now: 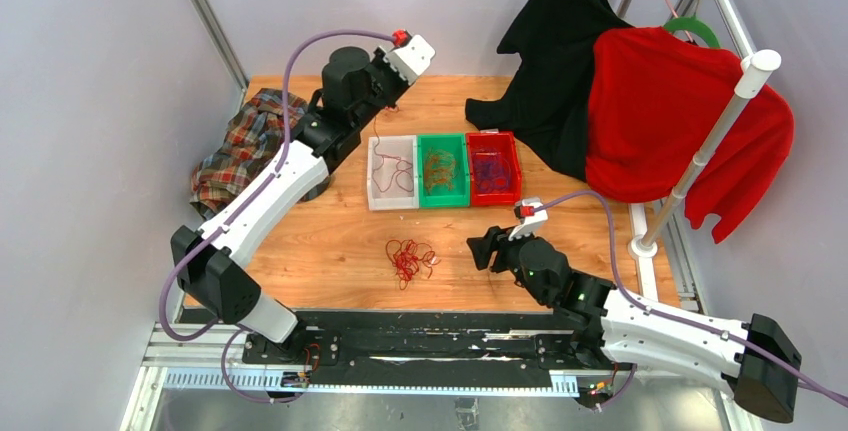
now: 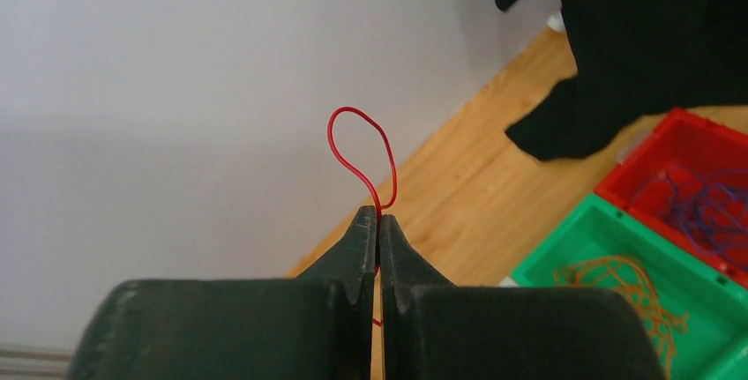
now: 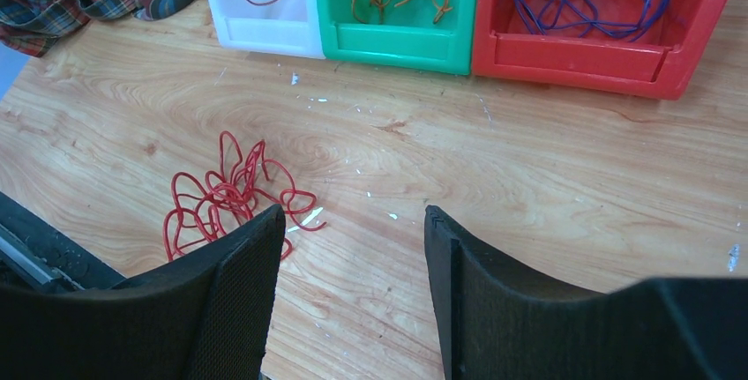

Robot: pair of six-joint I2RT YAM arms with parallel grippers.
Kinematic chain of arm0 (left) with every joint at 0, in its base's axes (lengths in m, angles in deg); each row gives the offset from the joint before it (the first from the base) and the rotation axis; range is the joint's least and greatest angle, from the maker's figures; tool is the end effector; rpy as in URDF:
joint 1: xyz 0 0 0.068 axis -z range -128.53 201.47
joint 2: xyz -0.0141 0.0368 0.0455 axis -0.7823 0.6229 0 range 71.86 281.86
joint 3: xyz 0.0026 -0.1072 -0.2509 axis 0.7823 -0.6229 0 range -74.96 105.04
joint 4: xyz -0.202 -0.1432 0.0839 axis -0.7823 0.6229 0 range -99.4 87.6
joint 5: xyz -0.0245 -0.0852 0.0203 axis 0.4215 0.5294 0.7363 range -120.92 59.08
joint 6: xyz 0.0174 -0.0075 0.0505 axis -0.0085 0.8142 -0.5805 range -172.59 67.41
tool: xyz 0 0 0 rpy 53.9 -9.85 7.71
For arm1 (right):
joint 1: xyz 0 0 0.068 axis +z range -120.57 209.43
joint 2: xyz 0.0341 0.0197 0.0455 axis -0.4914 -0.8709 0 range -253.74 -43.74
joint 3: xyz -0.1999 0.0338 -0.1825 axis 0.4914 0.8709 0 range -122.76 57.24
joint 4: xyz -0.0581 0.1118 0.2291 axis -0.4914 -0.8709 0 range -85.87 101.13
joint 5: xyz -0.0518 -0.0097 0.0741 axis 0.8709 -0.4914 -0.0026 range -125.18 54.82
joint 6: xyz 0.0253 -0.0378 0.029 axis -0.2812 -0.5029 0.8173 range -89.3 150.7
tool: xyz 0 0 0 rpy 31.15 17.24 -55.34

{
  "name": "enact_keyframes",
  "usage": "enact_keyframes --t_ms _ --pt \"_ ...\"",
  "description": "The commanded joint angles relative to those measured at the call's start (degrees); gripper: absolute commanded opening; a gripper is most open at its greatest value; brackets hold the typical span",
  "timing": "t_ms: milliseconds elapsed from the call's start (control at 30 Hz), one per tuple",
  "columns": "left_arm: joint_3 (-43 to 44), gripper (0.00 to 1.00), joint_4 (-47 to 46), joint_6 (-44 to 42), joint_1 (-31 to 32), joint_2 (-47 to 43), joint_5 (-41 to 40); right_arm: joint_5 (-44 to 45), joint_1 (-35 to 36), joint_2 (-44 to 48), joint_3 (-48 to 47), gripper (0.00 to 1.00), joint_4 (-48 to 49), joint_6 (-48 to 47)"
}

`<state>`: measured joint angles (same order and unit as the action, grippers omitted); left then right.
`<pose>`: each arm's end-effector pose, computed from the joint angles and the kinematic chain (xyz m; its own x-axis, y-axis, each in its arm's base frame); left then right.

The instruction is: Untangle the cables

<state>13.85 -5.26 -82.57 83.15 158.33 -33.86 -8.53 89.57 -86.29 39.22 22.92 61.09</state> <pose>0.3036 -0.1852 0.4434 0.2170 0.4524 -0.8650 0.4299 0.7513 0.5008 0.1017 0.1452 0.2215 -0.3766 0.2522 -0.8914 -0.4251 0.8079 0.4081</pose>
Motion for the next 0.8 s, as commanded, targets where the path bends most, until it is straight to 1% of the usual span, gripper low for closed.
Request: enact_keyframes --t_ms 0,200,333,533,767 --pt "-1.3 0.00 2.4 2.0 -0.4 -0.3 1.1 1.5 -1.2 0.7 0.6 0.59 -0.7 0.0" --pt "-2.9 0.01 9.7 1.8 -0.5 0.9 1.0 1.4 -1.4 0.2 0.6 0.59 -0.8 0.1" --pt "-8.6 0.00 11.6 3.1 -1.1 -0.2 1.3 1.1 -1.6 -0.4 0.6 0.59 -0.9 0.3" --pt "-15.2 0.00 12.6 7.8 -1.6 -0.6 3.4 0.3 -1.7 -1.6 0.4 0.59 -0.8 1.1" --pt "-17.7 0.00 9.1 7.0 -2.5 3.0 2.4 0.1 -2.2 -3.2 -0.8 0.59 -1.3 0.8"
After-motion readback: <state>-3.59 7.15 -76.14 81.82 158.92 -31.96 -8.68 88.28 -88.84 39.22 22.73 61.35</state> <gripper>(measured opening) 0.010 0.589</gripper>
